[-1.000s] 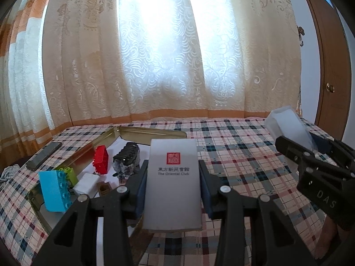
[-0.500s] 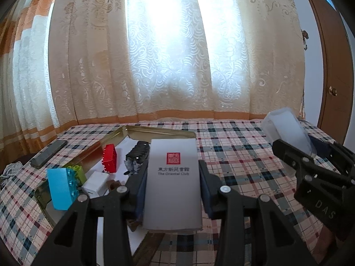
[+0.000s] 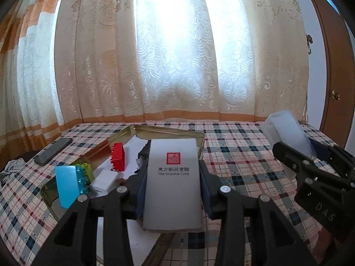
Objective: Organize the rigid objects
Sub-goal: 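Carry the white box with the left tool while the right tool carries the clear box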
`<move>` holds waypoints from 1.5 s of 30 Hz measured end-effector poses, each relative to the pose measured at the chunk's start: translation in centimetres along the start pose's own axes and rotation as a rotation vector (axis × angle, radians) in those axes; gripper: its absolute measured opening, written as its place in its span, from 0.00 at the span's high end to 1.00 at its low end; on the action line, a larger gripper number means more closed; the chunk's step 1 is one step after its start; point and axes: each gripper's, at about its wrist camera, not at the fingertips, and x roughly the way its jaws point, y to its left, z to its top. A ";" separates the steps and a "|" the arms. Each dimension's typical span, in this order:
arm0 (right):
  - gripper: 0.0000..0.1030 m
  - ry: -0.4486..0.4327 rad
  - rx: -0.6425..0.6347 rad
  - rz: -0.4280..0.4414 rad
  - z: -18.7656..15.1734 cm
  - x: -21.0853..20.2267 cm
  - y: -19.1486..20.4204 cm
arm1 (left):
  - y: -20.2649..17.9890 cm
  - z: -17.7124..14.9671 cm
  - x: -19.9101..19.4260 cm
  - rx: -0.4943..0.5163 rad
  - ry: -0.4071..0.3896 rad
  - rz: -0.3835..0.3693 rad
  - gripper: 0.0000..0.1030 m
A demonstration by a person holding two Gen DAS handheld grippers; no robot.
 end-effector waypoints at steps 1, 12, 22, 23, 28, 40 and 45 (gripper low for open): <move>0.45 0.000 -0.002 0.002 0.0 0.0 0.0 | 0.1 0.0 -0.1 -0.002 -0.001 0.001 0.61; 0.45 0.001 -0.017 0.022 0.1 0.2 1.2 | 1.2 -0.1 -0.2 -0.018 -0.001 0.008 0.61; 0.45 0.003 -0.030 0.043 0.2 0.4 2.3 | 2.2 -0.2 -0.3 -0.025 -0.003 0.014 0.61; 0.45 0.003 -0.031 0.044 0.2 0.5 2.3 | 2.4 -0.2 -0.2 -0.027 -0.002 0.015 0.61; 0.45 0.003 -0.039 0.056 0.2 0.5 2.9 | 3.1 -0.3 -0.3 -0.036 -0.003 0.023 0.61; 0.45 0.004 -0.052 0.079 0.2 0.8 4.1 | 4.3 -0.4 -0.3 -0.045 -0.005 0.040 0.61; 0.45 0.008 -0.058 0.088 0.2 0.9 4.5 | 4.7 -0.5 -0.5 -0.048 -0.009 0.049 0.61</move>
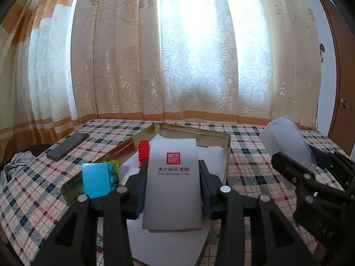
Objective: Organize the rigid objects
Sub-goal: 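Carry the white box with the left tool while the right tool carries the clear box, then release the white box with the left tool while the right tool releases the clear box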
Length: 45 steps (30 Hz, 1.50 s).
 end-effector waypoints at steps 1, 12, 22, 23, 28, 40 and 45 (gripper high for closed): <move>0.45 0.001 -0.002 0.002 0.0 0.0 0.1 | 0.1 0.0 0.0 0.000 -0.001 0.002 0.61; 0.45 0.012 -0.027 0.037 0.2 0.5 2.0 | 1.6 0.0 0.0 -0.020 0.003 0.025 0.61; 0.45 0.032 -0.036 0.078 0.4 1.3 3.4 | 2.8 0.0 0.1 -0.023 0.011 0.044 0.61; 0.45 0.040 -0.031 0.086 0.4 1.5 3.5 | 3.1 0.0 0.2 -0.020 0.017 0.050 0.61; 0.45 0.063 -0.023 0.114 0.8 2.7 4.0 | 4.6 0.3 0.6 -0.030 0.032 0.078 0.61; 0.45 0.129 -0.008 0.172 2.9 5.6 5.1 | 7.1 2.4 1.7 -0.002 0.082 0.094 0.61; 0.45 0.161 -0.018 0.207 3.8 6.7 6.0 | 7.6 2.6 2.9 0.006 0.121 0.092 0.61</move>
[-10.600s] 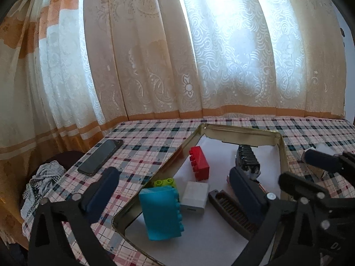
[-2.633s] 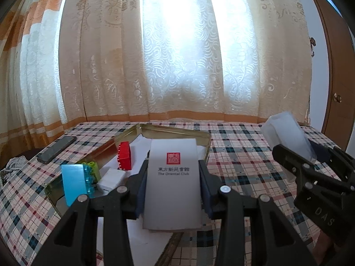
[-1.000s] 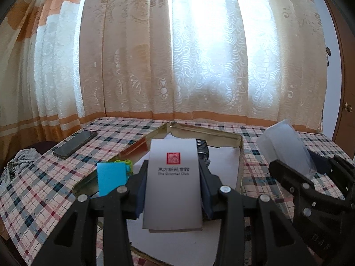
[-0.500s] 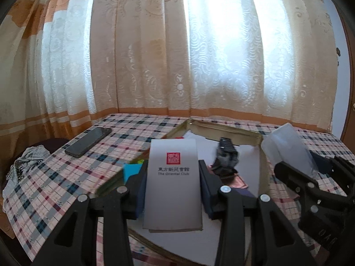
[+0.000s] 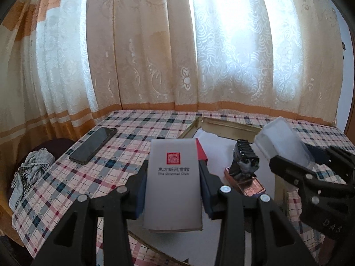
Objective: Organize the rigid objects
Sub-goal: 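Release the white box with the left tool while the right tool releases the clear box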
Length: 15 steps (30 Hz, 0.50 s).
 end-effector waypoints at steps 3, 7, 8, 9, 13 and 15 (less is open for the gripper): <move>0.45 0.013 -0.018 -0.001 0.3 0.6 0.7 | 0.1 0.0 0.8 0.003 0.023 0.006 0.61; 0.45 0.036 -0.027 0.013 0.8 1.6 1.2 | 0.0 0.0 1.6 0.011 0.054 0.004 0.61; 0.45 0.043 -0.029 0.014 1.0 2.0 1.3 | 0.0 0.1 1.7 0.015 0.058 0.004 0.61; 0.45 0.052 -0.030 0.013 1.1 2.4 1.4 | 0.0 0.1 1.8 0.017 0.062 0.002 0.61; 0.45 0.079 -0.028 0.019 1.4 3.4 1.6 | 0.0 0.4 2.3 0.029 0.076 0.007 0.61; 0.45 0.090 -0.031 0.018 1.5 3.8 1.6 | 0.2 0.4 2.8 0.023 0.093 -0.008 0.61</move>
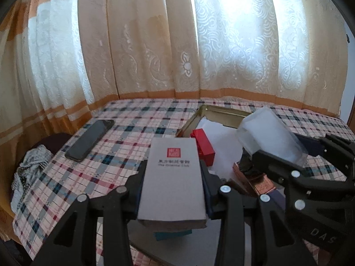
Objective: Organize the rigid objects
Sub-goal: 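Release the white box with the left tool while the right tool releases the clear box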
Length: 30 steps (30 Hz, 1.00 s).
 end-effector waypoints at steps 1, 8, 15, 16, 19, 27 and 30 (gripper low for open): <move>0.45 0.005 -0.002 0.001 0.0 0.1 0.0 | 0.0 0.0 0.1 0.006 -0.001 0.005 0.61; 0.45 0.031 -0.010 0.008 -0.4 0.7 -0.1 | -0.3 0.0 0.3 0.037 0.004 0.015 0.61; 0.39 0.031 0.018 0.013 -0.8 0.0 -0.9 | -0.3 -0.3 0.3 0.043 0.019 0.042 0.22; 0.32 0.026 0.025 0.013 -0.8 -0.3 -1.1 | -0.2 -0.4 0.3 0.039 0.017 0.044 0.15; 0.16 0.005 0.054 0.044 -0.7 -1.3 -1.7 | -0.3 -0.6 -0.1 0.042 0.011 0.054 0.03; 0.15 -0.092 0.090 0.030 -0.5 -4.1 -2.5 | -0.2 -0.3 -1.7 0.028 -0.006 0.078 0.00; 0.15 -0.127 0.110 0.028 -0.4 -5.1 -3.0 | 0.3 -0.2 -2.0 0.004 -0.005 0.074 0.00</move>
